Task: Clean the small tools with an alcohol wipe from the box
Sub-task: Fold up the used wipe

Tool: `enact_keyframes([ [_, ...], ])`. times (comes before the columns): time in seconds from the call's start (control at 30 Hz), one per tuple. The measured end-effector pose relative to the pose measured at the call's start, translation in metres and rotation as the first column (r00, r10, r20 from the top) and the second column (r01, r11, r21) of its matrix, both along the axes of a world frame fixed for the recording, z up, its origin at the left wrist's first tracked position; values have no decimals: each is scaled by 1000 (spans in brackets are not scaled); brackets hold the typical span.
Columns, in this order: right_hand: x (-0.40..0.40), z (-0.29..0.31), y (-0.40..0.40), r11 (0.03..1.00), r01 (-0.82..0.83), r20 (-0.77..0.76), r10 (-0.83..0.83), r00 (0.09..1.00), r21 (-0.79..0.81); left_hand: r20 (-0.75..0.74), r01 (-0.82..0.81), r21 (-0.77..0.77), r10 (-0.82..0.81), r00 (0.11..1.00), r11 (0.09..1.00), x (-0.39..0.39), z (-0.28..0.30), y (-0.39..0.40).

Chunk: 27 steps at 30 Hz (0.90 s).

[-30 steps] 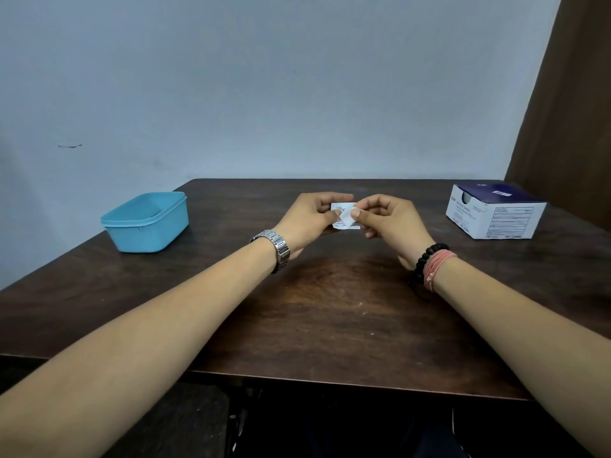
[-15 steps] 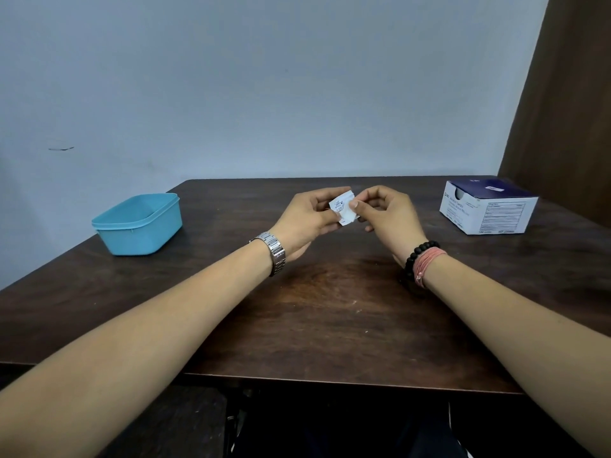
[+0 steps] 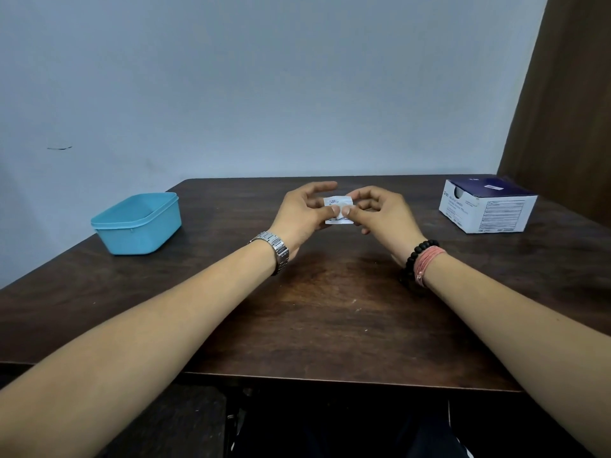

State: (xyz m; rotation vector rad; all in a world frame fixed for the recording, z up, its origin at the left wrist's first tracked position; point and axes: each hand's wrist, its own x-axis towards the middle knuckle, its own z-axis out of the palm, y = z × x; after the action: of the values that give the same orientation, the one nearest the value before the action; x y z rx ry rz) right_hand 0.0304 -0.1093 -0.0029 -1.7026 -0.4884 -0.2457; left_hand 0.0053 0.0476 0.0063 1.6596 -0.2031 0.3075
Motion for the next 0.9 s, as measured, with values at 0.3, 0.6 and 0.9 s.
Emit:
enact_keyframes([
  [0.3, -4, 3, 1, 997, -62, -52, 63, 997, 36, 42, -62, 97, 58, 997, 993, 2, 0, 1],
  [0.6, -3, 4, -2, 986, -89, -98, 104, 990, 144, 66, -18, 133, 10, 998, 991, 2, 0, 0],
  [0.9, -3, 2, -2, 982, -140, -119, 156, 981, 127, 106, -94, 194, 75, 992, 977, 4, -1, 4],
])
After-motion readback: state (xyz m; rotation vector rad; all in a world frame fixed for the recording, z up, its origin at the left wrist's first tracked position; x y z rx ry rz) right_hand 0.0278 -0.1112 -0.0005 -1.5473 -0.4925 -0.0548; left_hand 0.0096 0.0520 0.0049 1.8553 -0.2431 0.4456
